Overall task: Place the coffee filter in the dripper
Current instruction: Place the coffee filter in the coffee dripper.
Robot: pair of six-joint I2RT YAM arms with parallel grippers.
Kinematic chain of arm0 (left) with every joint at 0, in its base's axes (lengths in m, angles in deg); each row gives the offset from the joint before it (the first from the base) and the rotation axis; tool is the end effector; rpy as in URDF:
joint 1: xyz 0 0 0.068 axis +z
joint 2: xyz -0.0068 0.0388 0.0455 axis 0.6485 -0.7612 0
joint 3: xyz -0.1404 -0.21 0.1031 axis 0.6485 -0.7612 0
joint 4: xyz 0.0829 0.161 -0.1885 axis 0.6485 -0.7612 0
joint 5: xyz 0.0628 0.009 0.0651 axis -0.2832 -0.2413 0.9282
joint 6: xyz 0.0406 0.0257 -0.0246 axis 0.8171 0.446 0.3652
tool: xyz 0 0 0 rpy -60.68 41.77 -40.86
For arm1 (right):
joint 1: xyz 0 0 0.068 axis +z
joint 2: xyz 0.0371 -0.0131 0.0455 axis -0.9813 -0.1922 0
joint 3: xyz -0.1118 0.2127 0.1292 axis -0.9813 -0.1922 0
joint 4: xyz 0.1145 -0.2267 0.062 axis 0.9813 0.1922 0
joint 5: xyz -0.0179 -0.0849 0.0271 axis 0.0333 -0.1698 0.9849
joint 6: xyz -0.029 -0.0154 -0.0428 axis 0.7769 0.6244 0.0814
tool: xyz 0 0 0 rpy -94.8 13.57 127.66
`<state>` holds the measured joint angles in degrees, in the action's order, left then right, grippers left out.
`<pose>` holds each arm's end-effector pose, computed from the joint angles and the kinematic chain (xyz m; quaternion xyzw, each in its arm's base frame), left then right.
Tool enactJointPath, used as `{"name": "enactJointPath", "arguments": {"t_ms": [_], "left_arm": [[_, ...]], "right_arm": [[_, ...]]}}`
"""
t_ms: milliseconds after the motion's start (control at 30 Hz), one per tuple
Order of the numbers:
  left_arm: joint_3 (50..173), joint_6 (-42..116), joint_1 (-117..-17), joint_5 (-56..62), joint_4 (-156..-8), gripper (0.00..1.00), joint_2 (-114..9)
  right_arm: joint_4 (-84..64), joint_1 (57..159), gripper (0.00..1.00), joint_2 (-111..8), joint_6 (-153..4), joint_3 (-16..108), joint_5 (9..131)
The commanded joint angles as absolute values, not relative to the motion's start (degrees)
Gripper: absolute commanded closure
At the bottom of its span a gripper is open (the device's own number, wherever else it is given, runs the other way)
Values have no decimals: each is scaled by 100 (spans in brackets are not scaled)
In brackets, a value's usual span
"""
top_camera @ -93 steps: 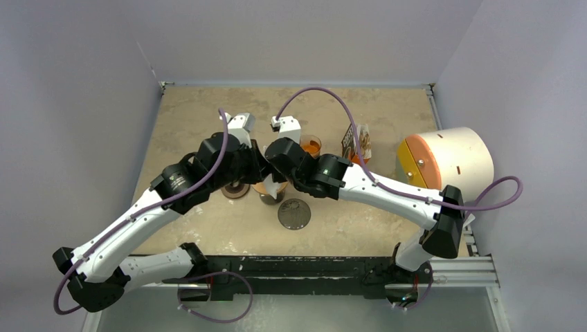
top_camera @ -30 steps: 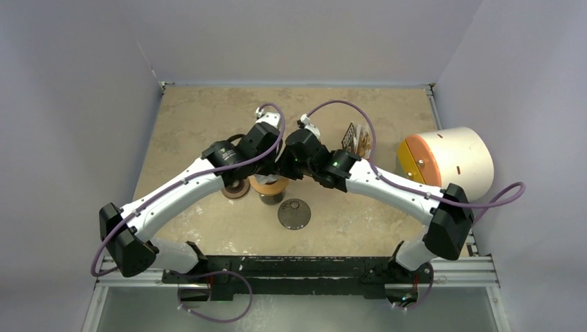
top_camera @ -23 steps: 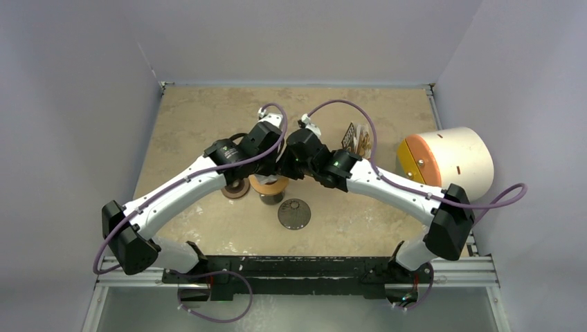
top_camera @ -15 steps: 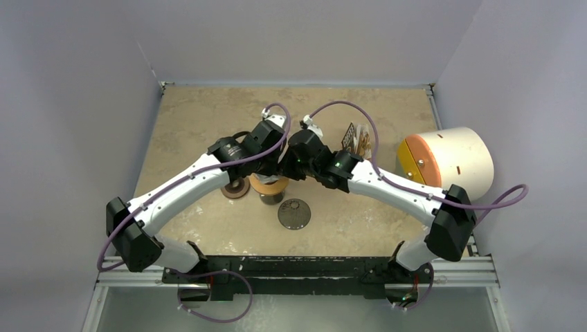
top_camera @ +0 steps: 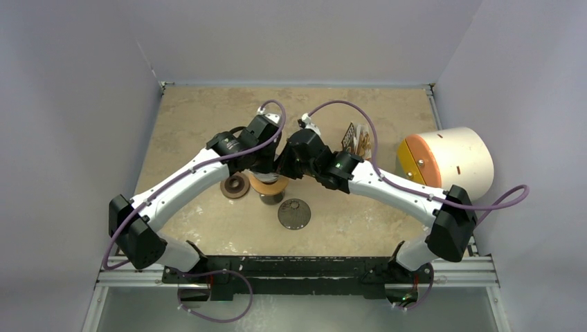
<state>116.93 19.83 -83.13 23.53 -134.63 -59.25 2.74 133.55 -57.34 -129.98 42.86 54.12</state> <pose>0.2224 -0.1946 0.3266 0.0818 0.9453 -0.0896 0.3028 0.2088 0.2858 0.3260 0.0932 0.8471 0.4130 0.3211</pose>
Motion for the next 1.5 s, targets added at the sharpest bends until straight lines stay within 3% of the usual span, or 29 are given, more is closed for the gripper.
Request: {"name": "enactJointPath", "arguments": {"t_ms": [0,133,267,500,800,1167,1467], "left_arm": [[11636,2015,-8245,1980,-13285,100,-5867],[11600,2019,-8147,1831,-13253,100,-5842],[11572,2028,-8089,1737,-13223,92,-5831],[11562,2061,-8042,1692,-13222,82,-5870],[11597,2088,-8025,1684,-13240,75,-5909],[11579,2093,-8030,1619,-13232,74,-6015],[11580,2149,-8027,1546,-13247,72,-6109]], "right_arm": [[-319,13404,100,-5560,-13103,4442,5622],[-279,13410,100,-5587,-13075,4444,5620],[-262,13411,100,-5580,-13079,4408,5616],[-151,13399,88,-5483,-13009,4430,5531],[-28,13378,83,-5393,-12954,4417,5455],[265,13366,63,-4807,-12784,4293,5226],[676,13358,57,-3999,-12481,4045,4757]]}}
